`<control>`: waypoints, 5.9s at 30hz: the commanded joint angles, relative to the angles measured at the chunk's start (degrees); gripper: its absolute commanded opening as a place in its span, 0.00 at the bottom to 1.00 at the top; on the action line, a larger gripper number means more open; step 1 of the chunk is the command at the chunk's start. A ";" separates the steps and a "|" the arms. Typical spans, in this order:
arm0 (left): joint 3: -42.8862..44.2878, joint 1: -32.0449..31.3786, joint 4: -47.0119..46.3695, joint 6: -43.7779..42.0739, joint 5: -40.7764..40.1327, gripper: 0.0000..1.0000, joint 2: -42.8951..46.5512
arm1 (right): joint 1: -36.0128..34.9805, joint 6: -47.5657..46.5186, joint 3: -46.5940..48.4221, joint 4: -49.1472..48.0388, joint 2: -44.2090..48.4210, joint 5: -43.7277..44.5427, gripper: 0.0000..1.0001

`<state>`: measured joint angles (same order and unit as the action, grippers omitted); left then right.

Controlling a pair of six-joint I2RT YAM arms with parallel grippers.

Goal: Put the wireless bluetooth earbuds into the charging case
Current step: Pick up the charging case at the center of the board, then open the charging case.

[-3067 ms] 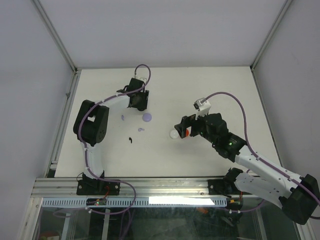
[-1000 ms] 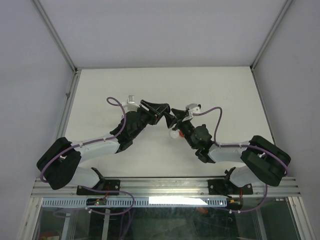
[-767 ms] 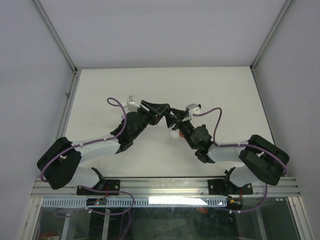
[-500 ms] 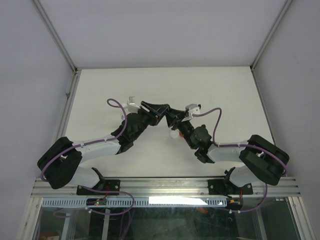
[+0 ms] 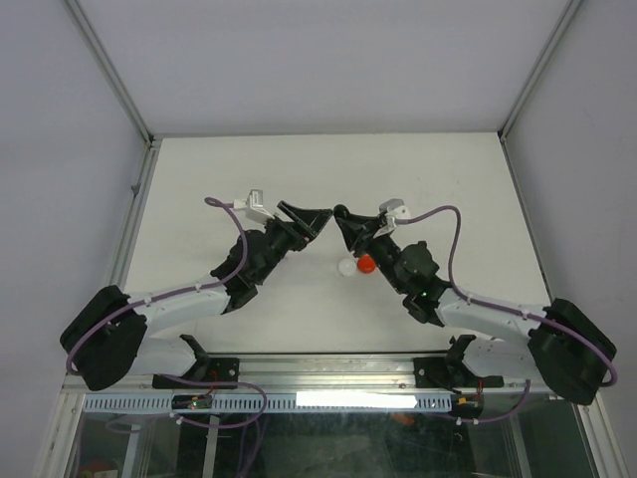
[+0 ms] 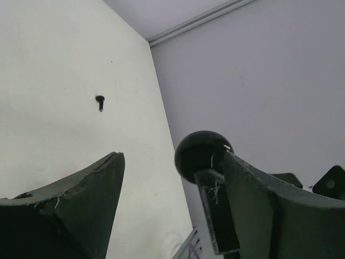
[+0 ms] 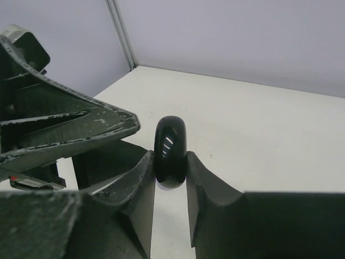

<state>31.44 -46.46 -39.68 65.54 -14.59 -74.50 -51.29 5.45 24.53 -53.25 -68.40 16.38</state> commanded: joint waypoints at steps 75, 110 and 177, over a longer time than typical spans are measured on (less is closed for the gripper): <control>-3.31 14.25 -21.66 -40.39 69.53 0.01 2.69 | 15.14 -7.74 25.05 50.01 5.66 -65.05 0.39; -0.38 14.20 -8.06 -45.67 68.50 0.20 6.86 | 15.14 -8.05 26.92 50.01 3.49 -71.75 0.04; -10.96 10.44 -10.05 -63.95 60.79 0.00 13.59 | 15.87 -5.70 28.48 51.21 2.82 -62.28 0.40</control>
<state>21.50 -35.33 -45.50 5.17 46.74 -62.78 -35.70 0.93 48.99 -2.17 -65.32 -45.91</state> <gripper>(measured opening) 0.247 0.385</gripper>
